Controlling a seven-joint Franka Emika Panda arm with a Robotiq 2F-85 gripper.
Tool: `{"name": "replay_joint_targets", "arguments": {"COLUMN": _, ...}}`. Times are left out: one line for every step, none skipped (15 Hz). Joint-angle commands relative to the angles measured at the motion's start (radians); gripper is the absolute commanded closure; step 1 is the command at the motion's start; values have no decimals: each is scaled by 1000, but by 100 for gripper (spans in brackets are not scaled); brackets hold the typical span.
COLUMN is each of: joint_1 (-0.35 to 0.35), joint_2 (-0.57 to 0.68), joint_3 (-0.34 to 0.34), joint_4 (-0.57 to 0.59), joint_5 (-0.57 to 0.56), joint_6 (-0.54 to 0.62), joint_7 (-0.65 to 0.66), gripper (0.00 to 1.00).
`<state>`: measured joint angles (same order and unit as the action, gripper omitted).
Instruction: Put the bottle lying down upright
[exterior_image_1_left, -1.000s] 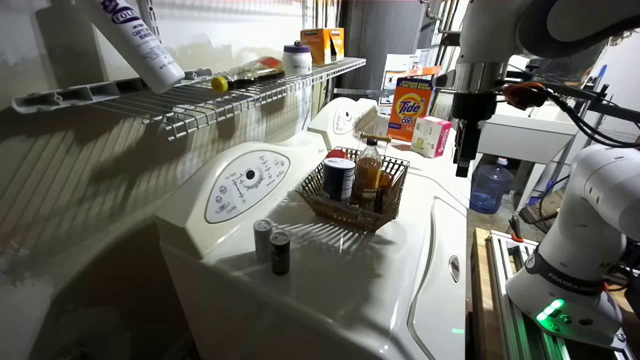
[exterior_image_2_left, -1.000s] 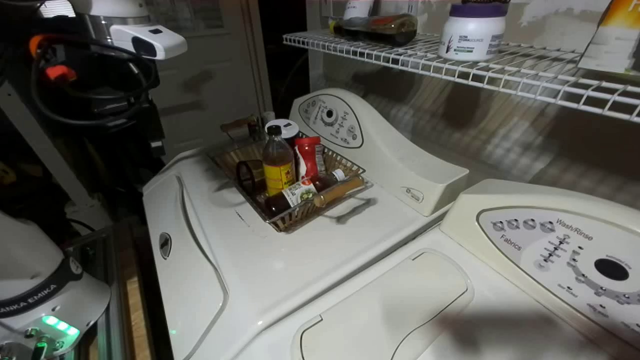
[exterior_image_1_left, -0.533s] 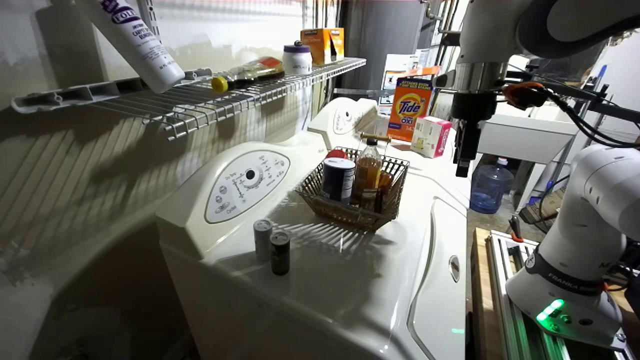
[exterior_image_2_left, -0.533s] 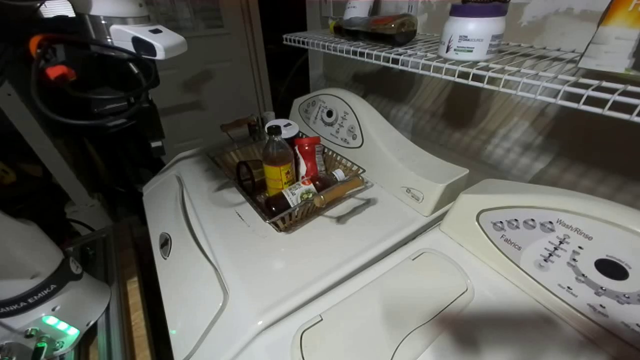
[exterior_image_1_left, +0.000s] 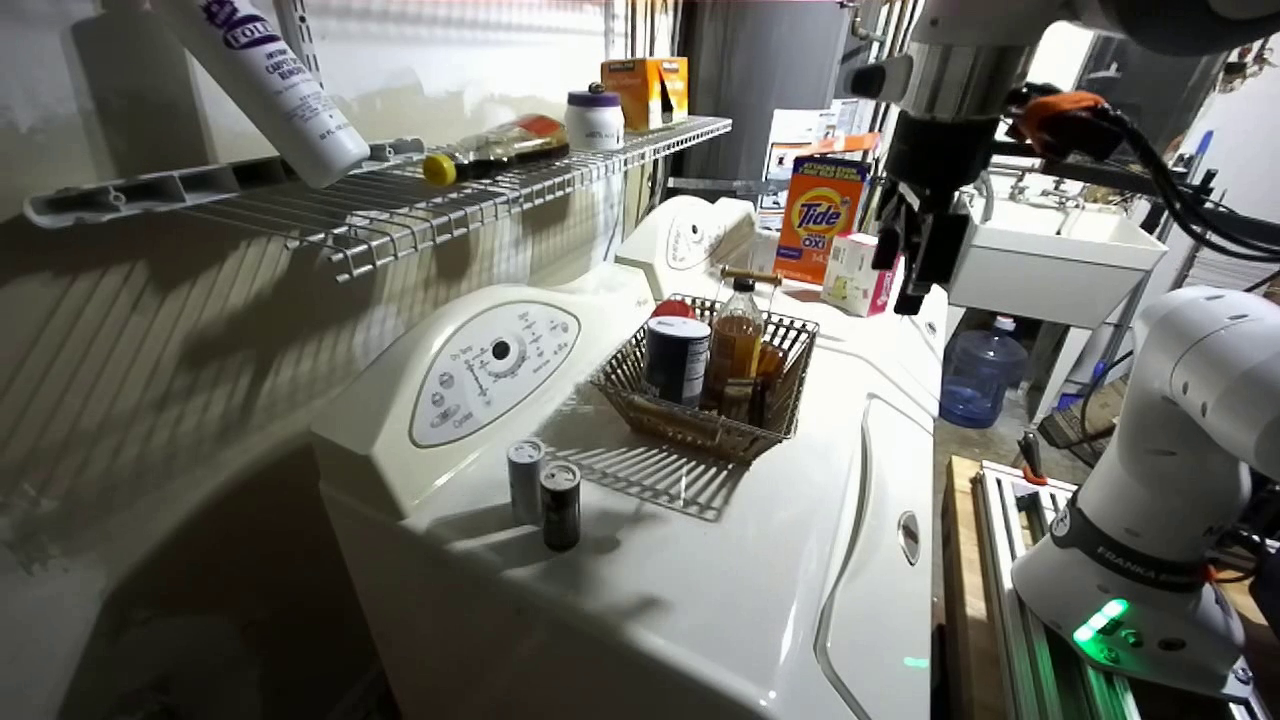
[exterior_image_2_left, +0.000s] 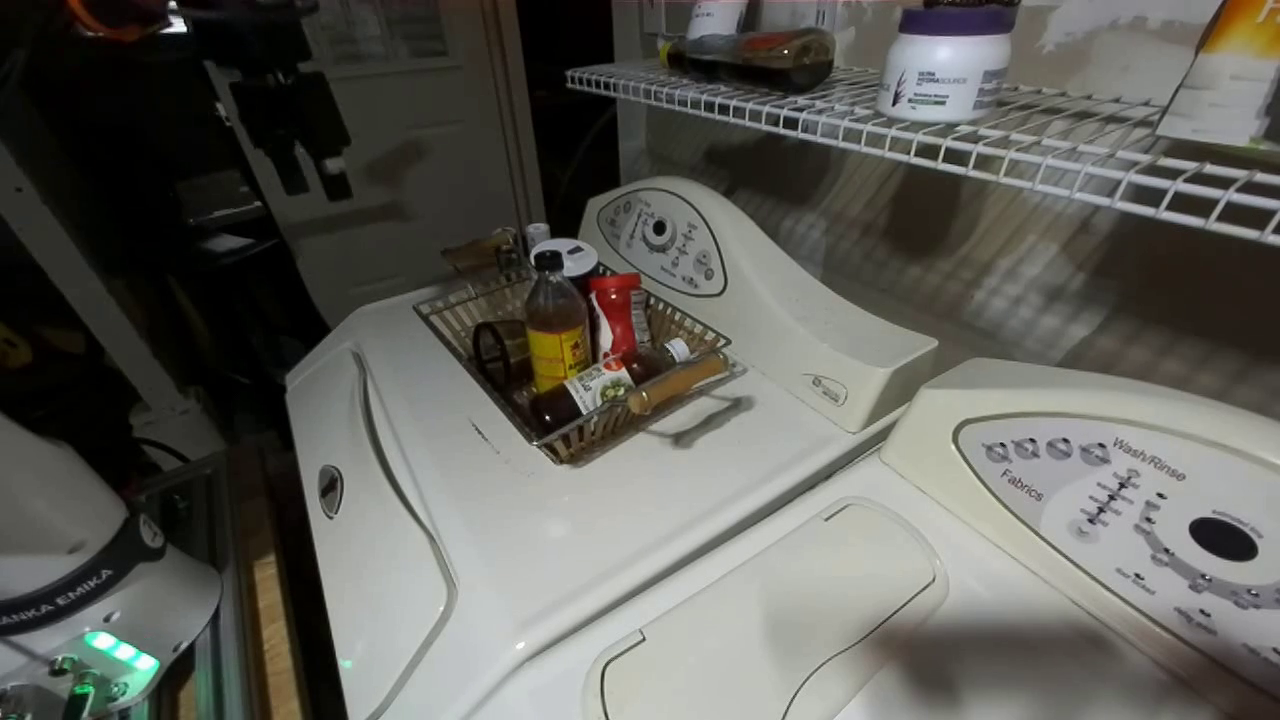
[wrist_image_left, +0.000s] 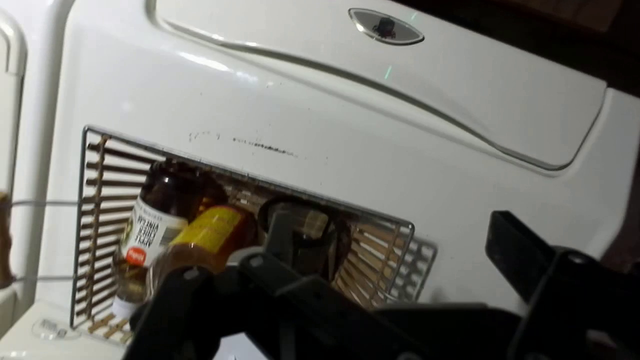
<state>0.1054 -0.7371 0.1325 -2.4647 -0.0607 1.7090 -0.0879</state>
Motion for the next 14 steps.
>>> {"name": "replay_joint_targets", "arguments": {"joint_1": 28, "joint_2": 183, "joint_3": 54, "joint_4": 253, "joint_5": -111, "joint_6": -91, "joint_7": -59, "gripper": 0}}
{"name": "replay_joint_targets", "arguments": {"joint_1": 31, "joint_2": 221, "joint_3": 63, "joint_4": 309, "joint_5": -147, "joint_6": -100, "joint_7": -86, "gripper": 0}}
{"name": "replay_joint_targets", "arguments": {"joint_1": 33, "joint_2": 262, "joint_3": 67, "joint_4": 364, "joint_5": -187, "joint_6": -106, "joint_7": -118, "gripper": 0}}
{"name": "replay_joint_targets", "arguments": {"joint_1": 34, "joint_2": 304, "joint_3": 66, "joint_4": 420, "joint_5": -229, "joint_6": -106, "joint_7": -157, "gripper": 0}}
{"name": "replay_joint_targets", "arguments": {"joint_1": 37, "joint_2": 344, "joint_3": 64, "joint_4": 473, "joint_5": -269, "joint_6": -101, "joint_7": -197, "gripper": 0}}
{"name": "replay_joint_targets", "arguments": {"joint_1": 39, "joint_2": 386, "joint_3": 65, "joint_4": 528, "joint_5": -307, "joint_6": -100, "joint_7": -239, "gripper": 0}}
{"name": "replay_joint_targets", "arguments": {"joint_1": 41, "joint_2": 429, "joint_3": 64, "joint_4": 581, "joint_5": -341, "joint_6": -94, "joint_7": -282, "gripper": 0}}
{"name": "replay_joint_targets", "arguments": {"joint_1": 39, "joint_2": 472, "joint_3": 67, "joint_4": 635, "joint_5": -382, "joint_6": -98, "joint_7": -321, "gripper": 0}}
{"name": "replay_joint_targets", "arguments": {"joint_1": 39, "joint_2": 514, "joint_3": 75, "joint_4": 690, "joint_5": -424, "joint_6": -103, "joint_7": -356, "gripper": 0}}
{"name": "replay_joint_targets", "arguments": {"joint_1": 45, "joint_2": 553, "joint_3": 78, "joint_4": 742, "joint_5": -452, "joint_6": -101, "joint_7": -401, "gripper": 0}}
{"name": "replay_joint_targets", "arguments": {"joint_1": 49, "joint_2": 584, "joint_3": 81, "joint_4": 784, "joint_5": -484, "joint_6": -102, "joint_7": -441, "gripper": 0}}
{"name": "replay_joint_targets", "arguments": {"joint_1": 48, "joint_2": 487, "joint_3": 61, "joint_4": 652, "joint_5": -426, "joint_6": -57, "joint_7": -365, "gripper": 0}}
{"name": "replay_joint_targets", "arguments": {"joint_1": 49, "joint_2": 522, "joint_3": 64, "joint_4": 694, "joint_5": -445, "joint_6": -56, "joint_7": -393, "gripper": 0}}
{"name": "replay_joint_targets", "arguments": {"joint_1": 50, "joint_2": 547, "joint_3": 66, "joint_4": 723, "joint_5": -453, "joint_6": -60, "joint_7": -406, "gripper": 0}}
